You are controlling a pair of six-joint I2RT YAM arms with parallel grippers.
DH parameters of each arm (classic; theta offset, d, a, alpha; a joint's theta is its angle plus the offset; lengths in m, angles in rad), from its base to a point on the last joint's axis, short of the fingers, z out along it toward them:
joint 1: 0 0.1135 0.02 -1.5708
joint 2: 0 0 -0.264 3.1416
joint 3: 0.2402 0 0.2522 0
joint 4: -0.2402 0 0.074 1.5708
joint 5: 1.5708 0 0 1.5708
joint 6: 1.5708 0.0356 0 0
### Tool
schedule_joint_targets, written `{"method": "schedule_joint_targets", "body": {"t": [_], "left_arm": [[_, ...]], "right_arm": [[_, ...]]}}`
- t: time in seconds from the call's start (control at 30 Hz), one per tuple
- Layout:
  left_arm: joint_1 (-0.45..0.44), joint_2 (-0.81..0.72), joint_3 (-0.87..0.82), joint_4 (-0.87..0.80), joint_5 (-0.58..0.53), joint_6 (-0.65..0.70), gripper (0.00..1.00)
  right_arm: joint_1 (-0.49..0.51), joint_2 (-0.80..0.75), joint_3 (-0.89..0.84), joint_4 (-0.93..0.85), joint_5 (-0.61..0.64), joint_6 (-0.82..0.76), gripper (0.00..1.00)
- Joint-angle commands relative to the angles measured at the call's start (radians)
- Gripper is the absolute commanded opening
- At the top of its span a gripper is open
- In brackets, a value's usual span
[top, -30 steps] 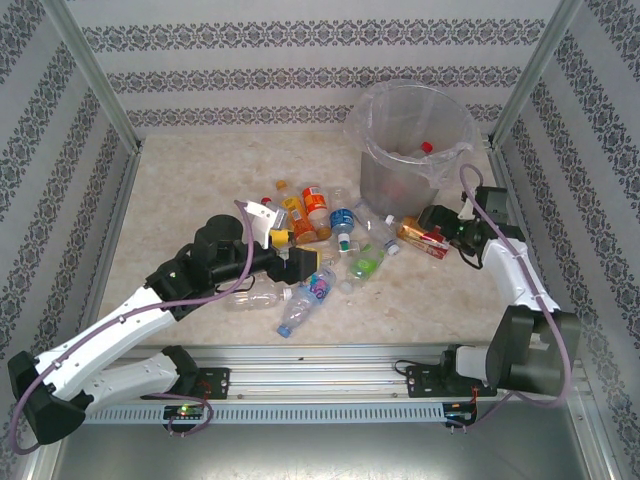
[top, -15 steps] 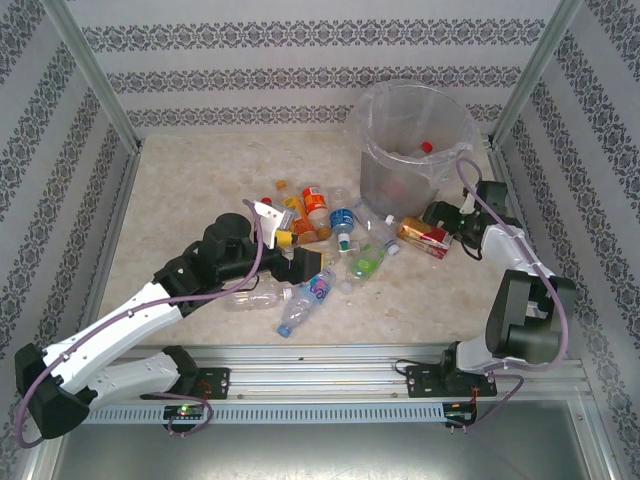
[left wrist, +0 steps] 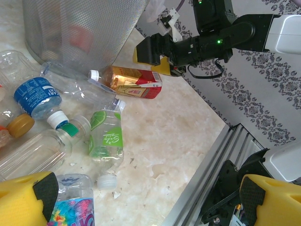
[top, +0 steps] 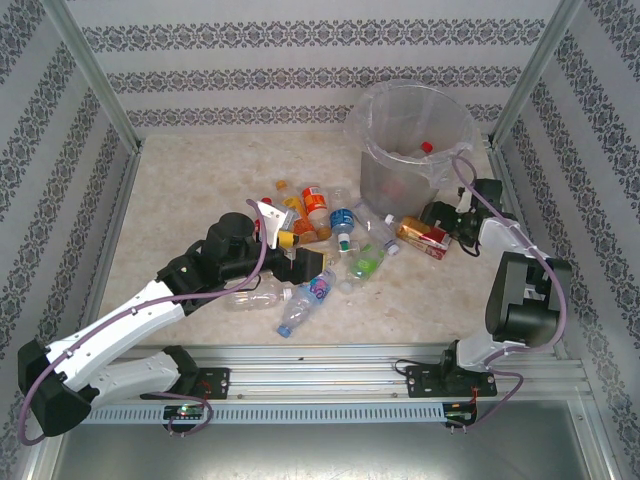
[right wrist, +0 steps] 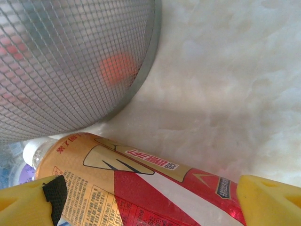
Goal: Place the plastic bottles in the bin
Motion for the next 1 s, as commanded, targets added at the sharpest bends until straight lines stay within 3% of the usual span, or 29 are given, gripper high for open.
{"method": "schedule_joint_targets", "body": {"t": [0.0, 0.17, 0.53, 0.97], "left_arm": [[-0.015, -0.008, -0.003, 0.066, 0.014, -0.008, 1.0], [-0.015, -0.013, -0.01, 0.074, 0.024, -0.009, 1.0], [-0.015, -0.058, -0.036, 0.077, 0.026, -0.017, 1.0], [-0.016, -0.064, -0.032, 0.079, 0.028, -0.024, 1.0]], "right_arm": [[0.071, -0.029, 0.031, -0.104, 0.053, -0.037, 0.93], [0.17, -0.069, 0.039, -0.229, 0.177, -0.056, 0.92], [0.338, -0.03, 0.106, -0.394, 0.272, -0.081, 0.88], [0.392, 0.032, 0.132, -0.456, 0.351, -0.094, 0.82]]}}
